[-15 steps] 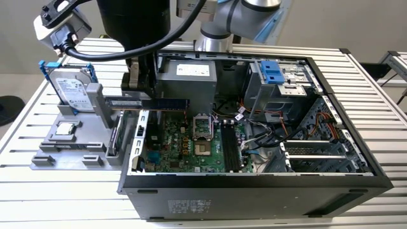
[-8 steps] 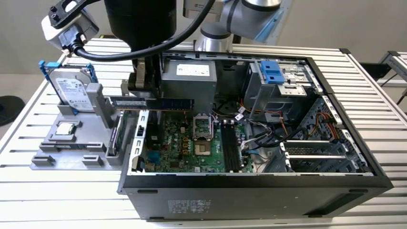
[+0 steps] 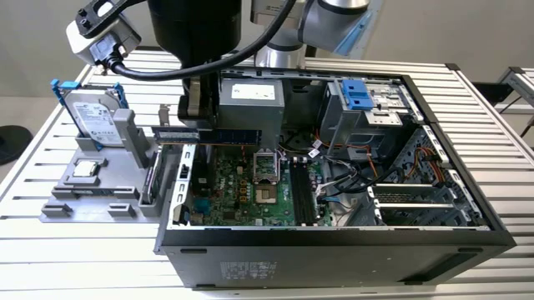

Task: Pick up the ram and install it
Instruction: 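Pick up the ram and move it above insertion slot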

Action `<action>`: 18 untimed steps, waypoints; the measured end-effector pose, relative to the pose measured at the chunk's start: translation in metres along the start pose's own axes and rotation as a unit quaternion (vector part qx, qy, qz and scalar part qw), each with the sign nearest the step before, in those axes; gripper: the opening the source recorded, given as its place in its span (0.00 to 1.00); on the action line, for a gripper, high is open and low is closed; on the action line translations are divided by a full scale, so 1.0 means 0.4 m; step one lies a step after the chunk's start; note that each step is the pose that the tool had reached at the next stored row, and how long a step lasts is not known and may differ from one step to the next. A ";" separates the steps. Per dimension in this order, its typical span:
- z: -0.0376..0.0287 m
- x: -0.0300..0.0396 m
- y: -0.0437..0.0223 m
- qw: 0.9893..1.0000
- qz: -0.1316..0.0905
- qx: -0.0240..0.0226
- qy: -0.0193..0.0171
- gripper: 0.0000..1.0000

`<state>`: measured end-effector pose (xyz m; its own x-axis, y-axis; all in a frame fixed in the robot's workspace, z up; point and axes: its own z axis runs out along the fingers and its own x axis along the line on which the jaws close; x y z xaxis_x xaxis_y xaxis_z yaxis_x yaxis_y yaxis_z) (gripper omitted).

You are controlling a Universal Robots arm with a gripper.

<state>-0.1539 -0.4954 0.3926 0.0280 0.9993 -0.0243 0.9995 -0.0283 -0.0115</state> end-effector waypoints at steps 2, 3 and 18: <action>0.000 0.000 0.005 1.000 0.000 0.000 0.000 0.00; 0.000 0.000 0.008 1.000 0.000 0.000 0.000 0.00; -0.001 0.001 0.045 1.000 0.000 0.000 -0.001 0.00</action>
<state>-0.1360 -0.4954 0.3926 0.0280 0.9993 -0.0254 0.9995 -0.0283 -0.0115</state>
